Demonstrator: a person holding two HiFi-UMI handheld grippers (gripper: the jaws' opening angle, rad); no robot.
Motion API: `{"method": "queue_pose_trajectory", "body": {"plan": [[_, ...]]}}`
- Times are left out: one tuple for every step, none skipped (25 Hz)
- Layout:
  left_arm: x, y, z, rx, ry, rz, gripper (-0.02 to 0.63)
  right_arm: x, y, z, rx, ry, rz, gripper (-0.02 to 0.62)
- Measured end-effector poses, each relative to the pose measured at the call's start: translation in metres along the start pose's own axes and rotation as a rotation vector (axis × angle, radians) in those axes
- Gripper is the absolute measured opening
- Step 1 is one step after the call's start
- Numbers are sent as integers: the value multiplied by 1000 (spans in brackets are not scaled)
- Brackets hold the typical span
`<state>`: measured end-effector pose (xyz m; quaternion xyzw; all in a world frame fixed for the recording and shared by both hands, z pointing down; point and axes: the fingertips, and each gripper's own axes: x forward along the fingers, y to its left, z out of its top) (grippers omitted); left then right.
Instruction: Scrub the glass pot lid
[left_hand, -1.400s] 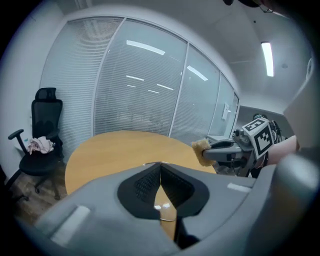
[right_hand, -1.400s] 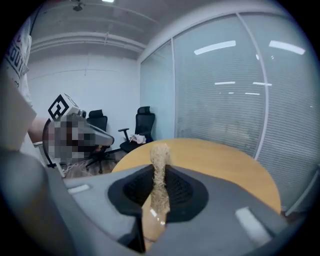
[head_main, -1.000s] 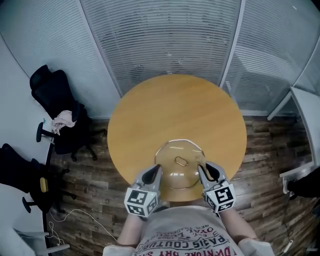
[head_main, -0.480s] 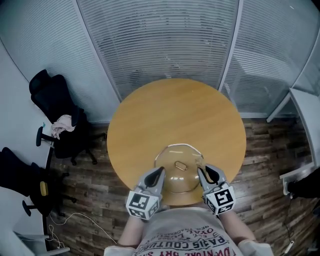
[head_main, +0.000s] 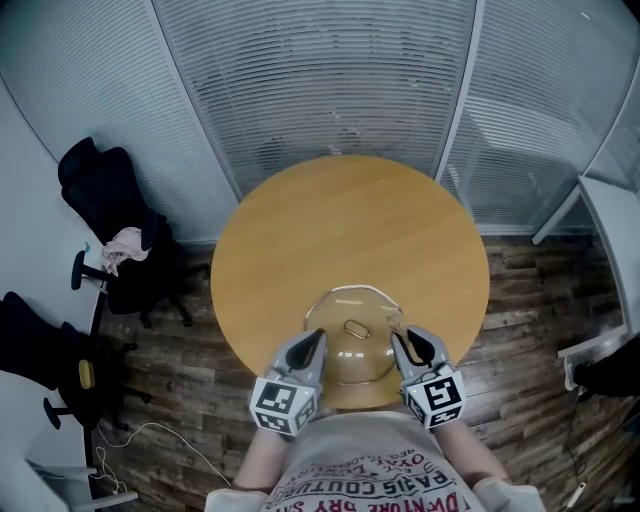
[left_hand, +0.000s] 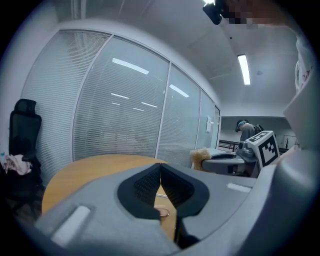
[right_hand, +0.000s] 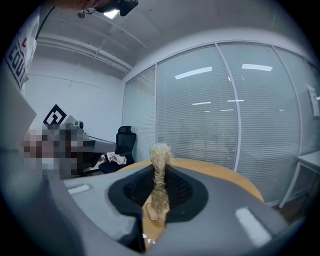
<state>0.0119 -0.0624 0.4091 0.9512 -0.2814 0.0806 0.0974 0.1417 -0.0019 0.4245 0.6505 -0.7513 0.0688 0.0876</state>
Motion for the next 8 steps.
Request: {"method": "queue_pose_trajectory", "body": {"plan": [[0, -2, 1, -1, -4, 0, 8, -2, 0, 1, 0, -3, 2, 61], [-1, -4, 2, -1, -7, 0, 8, -3, 0, 1, 1, -6, 4, 61], [-1, -6, 2, -1, -8, 0, 8, -5, 0, 2, 1, -7, 7, 61], [-2, -7, 2, -1, -8, 0, 8, -5, 1, 2, 1, -8, 11, 61], [-2, -8, 1, -1, -7, 1, 8, -6, 2, 3, 0, -9, 14, 61], [-2, -8, 1, -1, -6, 3, 8, -6, 2, 3, -1, -10, 16, 61], [-2, -8, 0, -2, -4, 5, 8, -6, 3, 3, -1, -10, 17, 61], [-2, -8, 0, -3, -3, 7, 8, -6, 4, 3, -2, -10, 18, 61]]}}
